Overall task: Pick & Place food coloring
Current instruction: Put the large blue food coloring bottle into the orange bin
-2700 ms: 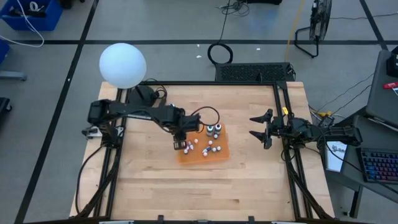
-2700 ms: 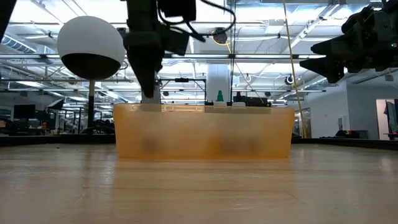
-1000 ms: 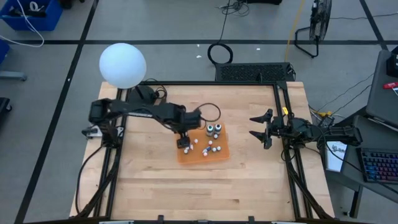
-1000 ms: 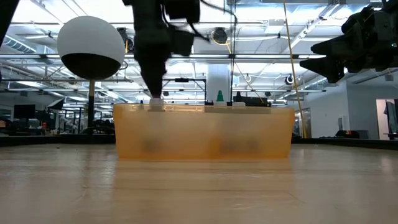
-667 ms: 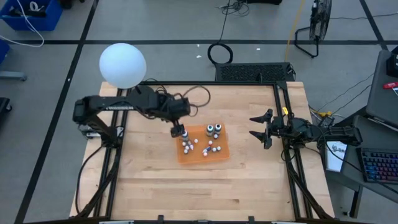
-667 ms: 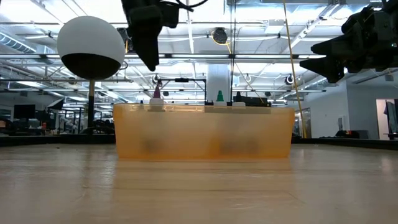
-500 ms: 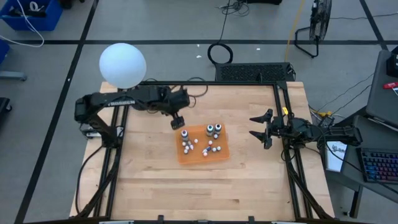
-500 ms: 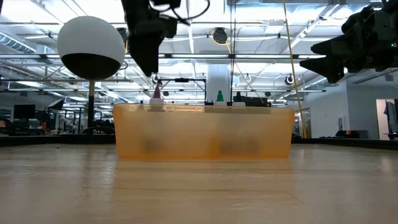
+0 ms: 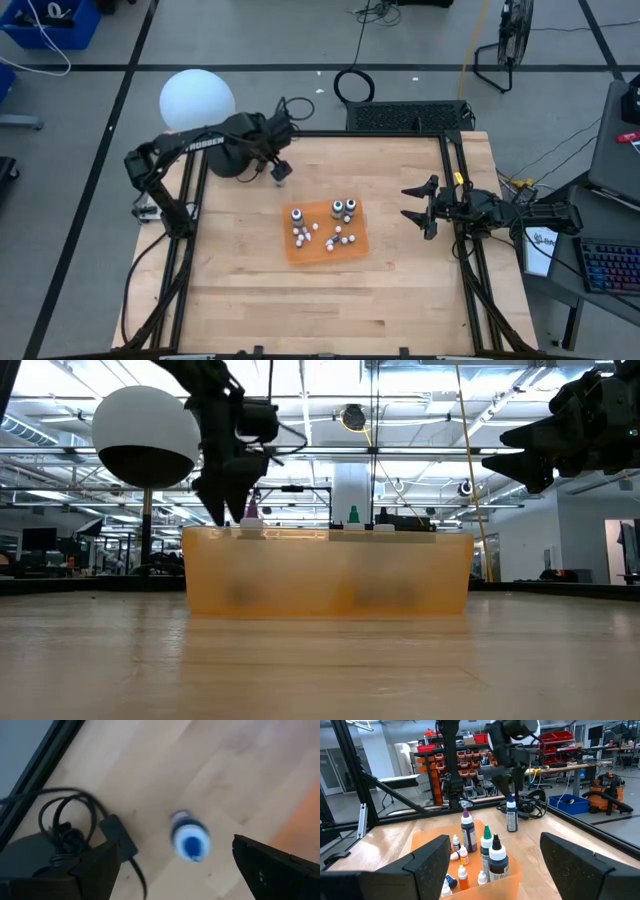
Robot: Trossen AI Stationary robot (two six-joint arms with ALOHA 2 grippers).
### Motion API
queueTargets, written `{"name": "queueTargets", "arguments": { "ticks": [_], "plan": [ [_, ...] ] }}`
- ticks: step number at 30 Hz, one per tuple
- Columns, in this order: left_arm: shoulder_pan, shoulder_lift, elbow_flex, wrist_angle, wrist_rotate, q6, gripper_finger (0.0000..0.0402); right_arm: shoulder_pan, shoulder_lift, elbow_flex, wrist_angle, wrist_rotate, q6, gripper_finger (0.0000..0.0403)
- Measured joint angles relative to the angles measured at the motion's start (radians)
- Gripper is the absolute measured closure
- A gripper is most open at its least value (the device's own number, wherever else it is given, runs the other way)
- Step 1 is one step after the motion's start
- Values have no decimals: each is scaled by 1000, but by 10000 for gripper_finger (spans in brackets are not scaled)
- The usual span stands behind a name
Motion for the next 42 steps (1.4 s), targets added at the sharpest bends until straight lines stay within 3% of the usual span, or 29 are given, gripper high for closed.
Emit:
{"name": "queueTargets", "arguments": {
  "ticks": [12, 42],
  "plan": [
    [50, 1, -154, 159, 133, 15, 27, 0, 0, 0, 0, 0, 0, 110],
    [33, 88, -196, 250, 99, 33, 28, 0, 0, 0, 0, 0, 0, 110]
  ]
}}
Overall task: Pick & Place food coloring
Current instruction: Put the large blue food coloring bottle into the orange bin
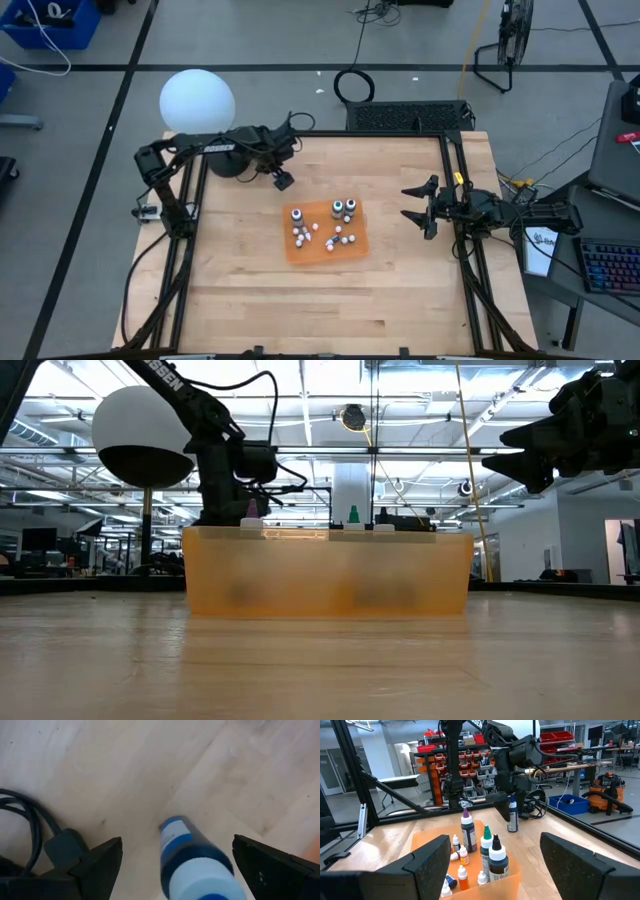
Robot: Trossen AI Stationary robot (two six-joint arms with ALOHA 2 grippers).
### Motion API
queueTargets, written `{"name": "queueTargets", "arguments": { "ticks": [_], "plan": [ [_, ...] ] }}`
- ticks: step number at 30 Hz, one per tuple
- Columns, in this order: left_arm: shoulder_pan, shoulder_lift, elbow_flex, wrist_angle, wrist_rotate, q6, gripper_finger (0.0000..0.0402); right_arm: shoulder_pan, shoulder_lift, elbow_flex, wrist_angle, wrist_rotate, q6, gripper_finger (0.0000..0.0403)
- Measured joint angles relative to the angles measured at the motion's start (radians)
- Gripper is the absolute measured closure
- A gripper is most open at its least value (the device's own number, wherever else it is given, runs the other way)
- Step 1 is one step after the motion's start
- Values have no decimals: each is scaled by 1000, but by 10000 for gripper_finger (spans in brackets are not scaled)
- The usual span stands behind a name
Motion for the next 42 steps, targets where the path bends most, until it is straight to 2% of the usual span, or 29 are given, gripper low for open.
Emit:
{"name": "queueTargets", "arguments": {
  "ticks": [3, 6, 9, 13, 16, 21, 26, 34, 38, 42],
  "plan": [
    [0, -8, 0, -20, -4, 9, 32, 0, 0, 0, 0, 0, 0, 110],
    [0, -8, 0, -24, -7, 18, 61, 0, 0, 0, 0, 0, 0, 110],
    [0, -8, 0, -16, -6, 19, 115, 0, 0, 0, 0, 0, 0, 110],
    [0, -8, 0, -18, 1, 30, 205, 0, 0, 0, 0, 0, 0, 110],
    [0, -8, 16, -63, 1, 32, 264, 0, 0, 0, 0, 0, 0, 110],
    [-21, -18, 89, -183, -1, 25, 265, 0, 0, 0, 0, 0, 0, 110],
    [-92, -69, 189, -221, 0, 14, 265, 0, 0, 0, 0, 0, 0, 110],
    [-302, -91, 387, -278, -3, -13, 265, 0, 0, 0, 0, 0, 0, 110],
    [-420, -84, 410, -278, -43, -17, 265, 0, 0, 0, 0, 0, 0, 110],
    [-492, -66, 399, -256, -72, -34, 265, 0, 0, 0, 0, 0, 0, 110]
  ]
}}
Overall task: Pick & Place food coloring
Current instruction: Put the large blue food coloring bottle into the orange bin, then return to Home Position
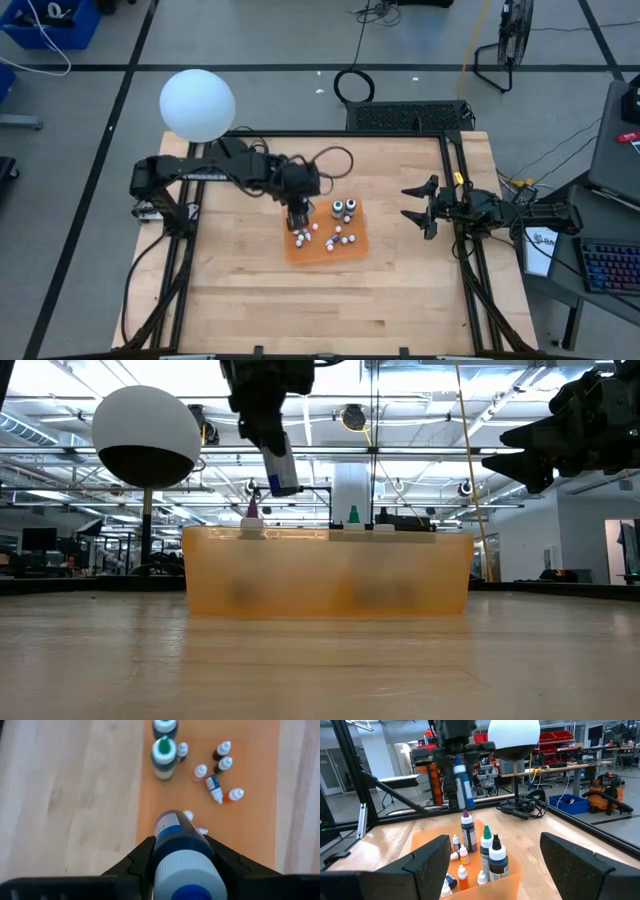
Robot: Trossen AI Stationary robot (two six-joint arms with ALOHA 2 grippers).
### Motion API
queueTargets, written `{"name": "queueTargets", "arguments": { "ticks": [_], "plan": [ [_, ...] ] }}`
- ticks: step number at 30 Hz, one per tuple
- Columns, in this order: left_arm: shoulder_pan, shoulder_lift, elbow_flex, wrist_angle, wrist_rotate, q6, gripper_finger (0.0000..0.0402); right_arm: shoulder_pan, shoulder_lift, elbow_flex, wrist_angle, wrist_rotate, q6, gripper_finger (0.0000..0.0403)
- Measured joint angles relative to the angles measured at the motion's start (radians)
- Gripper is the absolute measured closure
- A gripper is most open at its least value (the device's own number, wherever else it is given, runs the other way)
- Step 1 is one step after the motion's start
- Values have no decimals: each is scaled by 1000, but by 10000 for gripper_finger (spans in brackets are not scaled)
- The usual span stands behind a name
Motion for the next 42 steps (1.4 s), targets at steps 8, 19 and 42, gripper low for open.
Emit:
{"name": "queueTargets", "arguments": {
  "ticks": [8, 19, 42],
  "plan": [
    [-24, 117, -22, 107, -17, 12, 265, 0, 0, 0, 0, 0, 0, 110],
    [39, 305, -22, 127, 27, 23, 265, 0, 0, 0, 0, 0, 0, 110],
    [34, 222, -24, 144, 28, 2, 89, 0, 0, 0, 0, 0, 0, 110]
  ]
}}
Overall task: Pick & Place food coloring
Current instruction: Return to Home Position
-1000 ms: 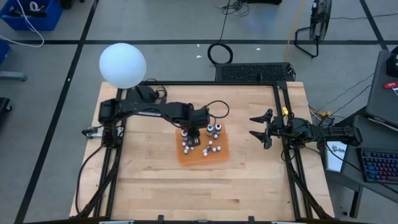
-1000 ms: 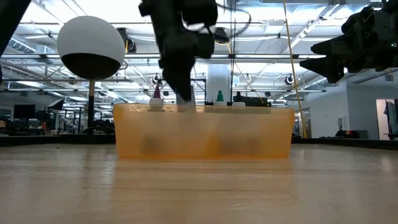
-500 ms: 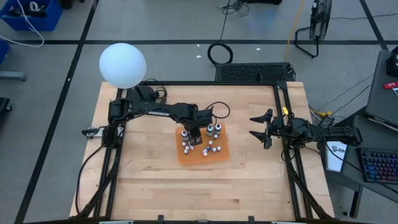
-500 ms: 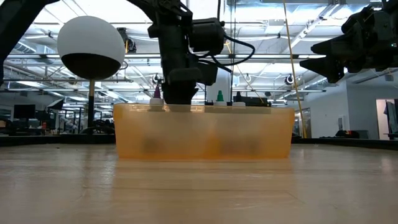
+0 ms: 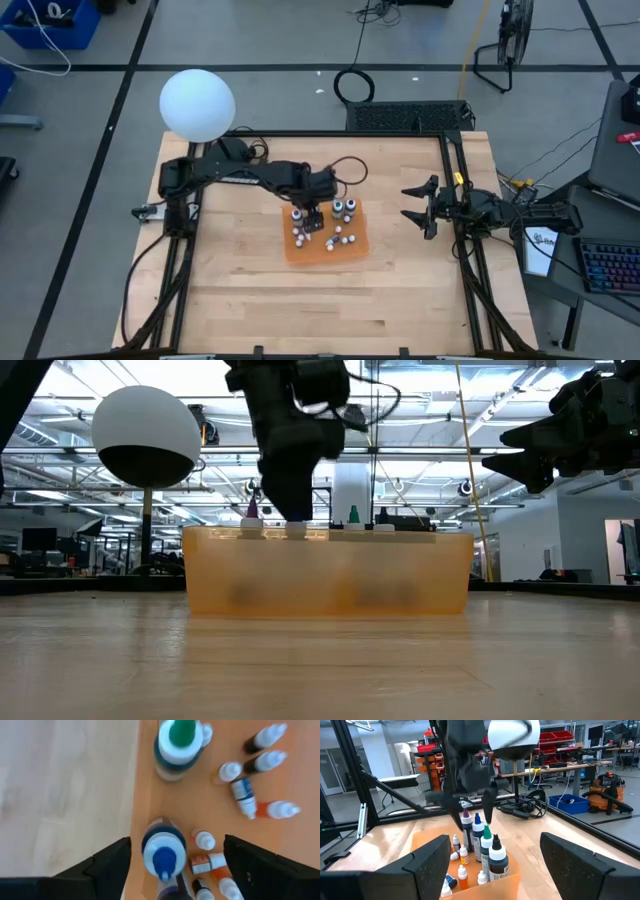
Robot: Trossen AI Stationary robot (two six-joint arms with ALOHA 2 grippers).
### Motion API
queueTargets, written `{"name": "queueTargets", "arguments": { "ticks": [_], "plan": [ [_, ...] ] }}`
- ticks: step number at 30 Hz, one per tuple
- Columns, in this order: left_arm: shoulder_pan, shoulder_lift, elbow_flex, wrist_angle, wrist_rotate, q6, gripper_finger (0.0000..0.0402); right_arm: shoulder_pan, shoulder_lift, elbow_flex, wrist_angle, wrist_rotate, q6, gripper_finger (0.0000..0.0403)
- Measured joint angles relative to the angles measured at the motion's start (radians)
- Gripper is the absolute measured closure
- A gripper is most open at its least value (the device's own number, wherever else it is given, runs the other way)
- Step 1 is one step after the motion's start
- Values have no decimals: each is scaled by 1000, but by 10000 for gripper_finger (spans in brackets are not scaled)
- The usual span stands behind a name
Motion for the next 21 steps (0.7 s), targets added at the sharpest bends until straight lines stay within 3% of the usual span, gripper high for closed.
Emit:
{"name": "queueTargets", "arguments": {
  "ticks": [5, 13, 17, 21],
  "plan": [
    [0, -103, 0, -14, 0, 6, 69, 0, 0, 0, 0, 0, 0, 110],
    [-70, -451, -51, 56, -41, 76, 72, 0, 0, 0, 0, 0, 0, 110],
    [-147, -688, -258, 175, -155, 71, 78, 0, 0, 0, 0, 0, 0, 110],
    [-198, -962, -599, 341, -270, 10, 79, 0, 0, 0, 0, 0, 0, 110]
  ]
}}
